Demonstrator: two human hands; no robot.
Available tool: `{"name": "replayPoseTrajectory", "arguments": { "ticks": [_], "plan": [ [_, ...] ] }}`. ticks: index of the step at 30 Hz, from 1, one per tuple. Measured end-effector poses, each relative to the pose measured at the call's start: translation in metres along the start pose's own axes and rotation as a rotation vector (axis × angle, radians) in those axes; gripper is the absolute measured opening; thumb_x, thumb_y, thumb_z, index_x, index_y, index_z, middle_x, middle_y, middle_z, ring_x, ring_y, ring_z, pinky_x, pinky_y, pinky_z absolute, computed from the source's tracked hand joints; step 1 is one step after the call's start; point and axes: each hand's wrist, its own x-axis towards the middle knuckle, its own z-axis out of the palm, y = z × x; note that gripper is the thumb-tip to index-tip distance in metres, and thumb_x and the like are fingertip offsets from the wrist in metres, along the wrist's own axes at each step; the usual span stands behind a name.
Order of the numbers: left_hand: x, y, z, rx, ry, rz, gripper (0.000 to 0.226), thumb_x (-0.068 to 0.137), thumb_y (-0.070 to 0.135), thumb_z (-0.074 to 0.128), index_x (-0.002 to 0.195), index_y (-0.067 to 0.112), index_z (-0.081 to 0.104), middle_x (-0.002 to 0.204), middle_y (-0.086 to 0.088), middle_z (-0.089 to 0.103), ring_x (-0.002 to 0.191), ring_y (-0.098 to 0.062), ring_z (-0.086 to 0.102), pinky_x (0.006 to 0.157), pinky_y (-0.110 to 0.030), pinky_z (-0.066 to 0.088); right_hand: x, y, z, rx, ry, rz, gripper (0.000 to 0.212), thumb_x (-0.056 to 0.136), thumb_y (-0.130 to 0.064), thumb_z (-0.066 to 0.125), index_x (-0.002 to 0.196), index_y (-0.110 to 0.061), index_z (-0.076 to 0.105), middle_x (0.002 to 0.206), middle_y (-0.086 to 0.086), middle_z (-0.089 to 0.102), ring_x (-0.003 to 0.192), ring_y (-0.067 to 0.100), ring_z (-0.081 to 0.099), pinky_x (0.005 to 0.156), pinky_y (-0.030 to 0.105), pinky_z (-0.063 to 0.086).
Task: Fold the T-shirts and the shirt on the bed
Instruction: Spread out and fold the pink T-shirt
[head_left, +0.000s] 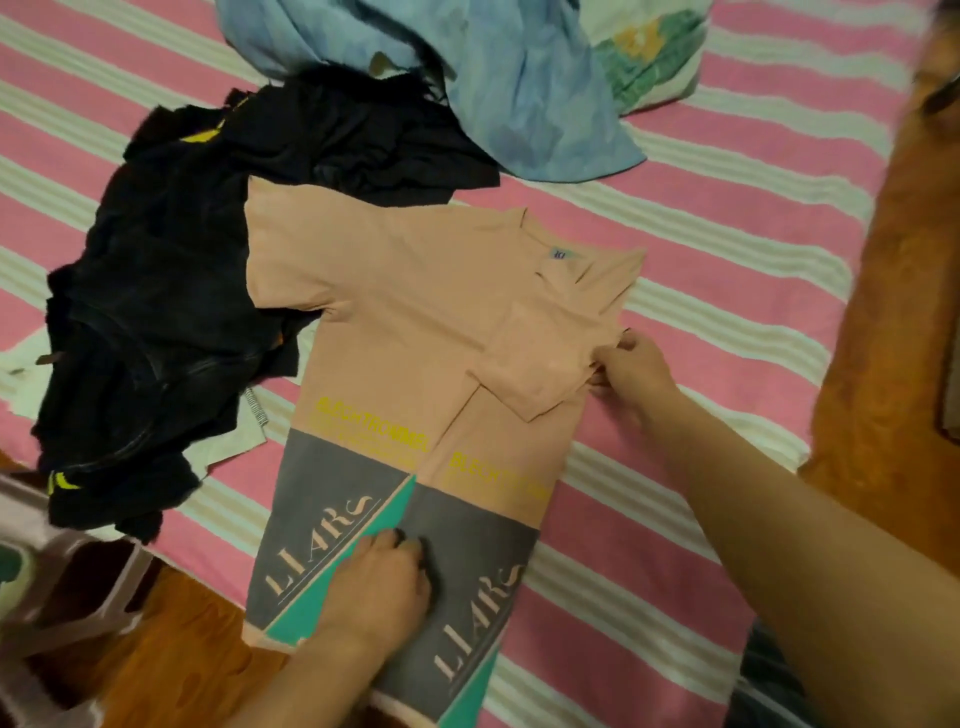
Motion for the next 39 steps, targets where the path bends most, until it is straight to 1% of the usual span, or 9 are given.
{"name": "replayPoseTrajectory", "arguments": {
  "ticks": [4,9,14,18,22,25,30,35,39],
  "plan": [
    [0.067,0.018,-0.037,-0.169,0.340,0.036,0.027,0.094,0.029,0.059,0.119,0.019,0.058,0.110,-0.008,0.060,0.105,-0.034,0.058,0.088,-0.044,0.050,0.026,-0.009,-0.011,-0.192,0.128,-0.080,0.035,0.082,-0.017,0.057,0.116,-0.020,0.051,0.110,0.007,0.061,0.093,0.028,0.064,0.082,0.041,0.055],
    [0.155,0.041,-0.073,-0.259,0.446,0.034,0.037,0.087,0.032,0.058,0.119,0.015,0.057,0.109,-0.013,0.060,0.104,-0.038,0.056,0.088,-0.048,0.049,0.064,-0.032,-0.009,-0.629,0.241,-0.488,0.035,0.092,-0.005,0.046,0.118,-0.019,0.066,0.121,0.006,0.057,0.111,0.030,0.055,0.091,0.035,0.047],
    [0.192,0.040,-0.075,-0.526,0.354,0.055,0.022,0.078,0.041,0.060,0.097,0.029,0.057,0.091,0.005,0.062,0.090,-0.024,0.058,0.080,-0.043,0.051,0.113,-0.081,0.016,-0.956,0.161,-0.719,0.033,0.097,-0.012,0.055,0.125,-0.025,0.066,0.114,0.001,0.063,0.114,0.032,0.050,0.097,0.042,0.045],
    [0.202,0.022,-0.086,-0.705,0.275,0.105,0.014,0.086,0.030,0.072,0.081,0.025,0.060,0.072,0.004,0.063,0.065,-0.005,0.056,0.062,-0.026,0.043,0.125,-0.115,0.038,-1.179,-0.043,-0.714,0.021,0.090,-0.022,0.069,0.110,-0.029,0.071,0.098,-0.003,0.059,0.104,0.028,0.054,0.089,0.040,0.048],
    [0.201,0.013,-0.095,-0.700,0.197,0.200,0.019,0.084,0.019,0.077,0.080,0.030,0.062,0.071,0.004,0.062,0.066,-0.003,0.053,0.058,-0.016,0.039,0.125,-0.129,0.047,-1.386,-0.154,-0.725,0.016,0.086,-0.022,0.064,0.098,-0.032,0.063,0.089,-0.008,0.052,0.094,0.022,0.049,0.087,0.038,0.046],
    [0.200,0.011,-0.096,-0.751,0.191,0.193,0.025,0.084,0.011,0.075,0.078,0.033,0.064,0.067,0.008,0.061,0.064,0.000,0.054,0.058,-0.013,0.039,0.128,-0.128,0.052,-1.362,-0.177,-0.658,0.025,0.084,-0.018,0.063,0.103,-0.032,0.058,0.093,-0.007,0.054,0.093,0.022,0.049,0.089,0.040,0.047],
    [0.204,0.010,-0.094,-0.770,0.198,0.192,0.024,0.087,0.011,0.071,0.075,0.029,0.063,0.068,0.008,0.063,0.065,-0.001,0.053,0.058,-0.015,0.039,0.129,-0.139,0.056,-1.251,-0.160,-0.637,0.020,0.087,-0.012,0.060,0.073,-0.026,0.061,0.075,-0.012,0.055,0.092,0.024,0.053,0.075,0.034,0.040],
    [0.196,0.004,-0.085,-0.904,0.307,0.112,0.020,0.084,0.015,0.070,0.070,0.016,0.056,0.062,-0.002,0.057,0.055,-0.009,0.045,0.057,-0.029,0.039,0.126,-0.143,0.079,-0.909,0.017,-0.899,0.009,0.087,-0.018,0.066,0.088,-0.025,0.071,0.090,-0.004,0.052,0.094,0.024,0.045,0.083,0.038,0.041],
    [0.194,0.007,-0.086,-0.902,0.278,0.032,0.012,0.088,0.022,0.068,0.077,0.019,0.064,0.069,0.000,0.063,0.064,-0.014,0.056,0.059,-0.027,0.042,0.131,-0.118,0.083,-1.014,0.044,-0.915,0.024,0.093,-0.031,0.060,0.116,-0.022,0.064,0.112,0.004,0.059,0.106,0.029,0.046,0.093,0.042,0.037]
  ]
}}
